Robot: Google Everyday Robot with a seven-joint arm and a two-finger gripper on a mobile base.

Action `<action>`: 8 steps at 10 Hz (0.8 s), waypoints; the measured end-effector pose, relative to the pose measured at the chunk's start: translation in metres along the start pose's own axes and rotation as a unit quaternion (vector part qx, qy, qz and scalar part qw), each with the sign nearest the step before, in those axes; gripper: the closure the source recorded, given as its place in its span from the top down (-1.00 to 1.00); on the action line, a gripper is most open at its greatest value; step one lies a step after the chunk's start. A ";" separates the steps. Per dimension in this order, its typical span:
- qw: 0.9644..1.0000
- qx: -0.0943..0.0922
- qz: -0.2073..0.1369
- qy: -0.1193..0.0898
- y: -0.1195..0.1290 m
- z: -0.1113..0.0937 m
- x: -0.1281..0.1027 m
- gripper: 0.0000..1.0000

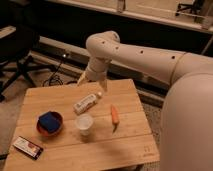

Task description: Pick up the ceramic cup

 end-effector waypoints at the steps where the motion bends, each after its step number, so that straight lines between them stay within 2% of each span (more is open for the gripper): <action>1: 1.000 0.000 0.000 -0.002 -0.001 0.000 0.001 0.60; 2: 1.000 -0.001 -0.002 -0.004 -0.003 0.003 0.006 0.60; 4: 1.000 -0.003 -0.001 0.001 -0.019 0.018 0.032 0.60; 8: 0.999 0.016 0.014 0.026 -0.060 0.061 0.088 0.60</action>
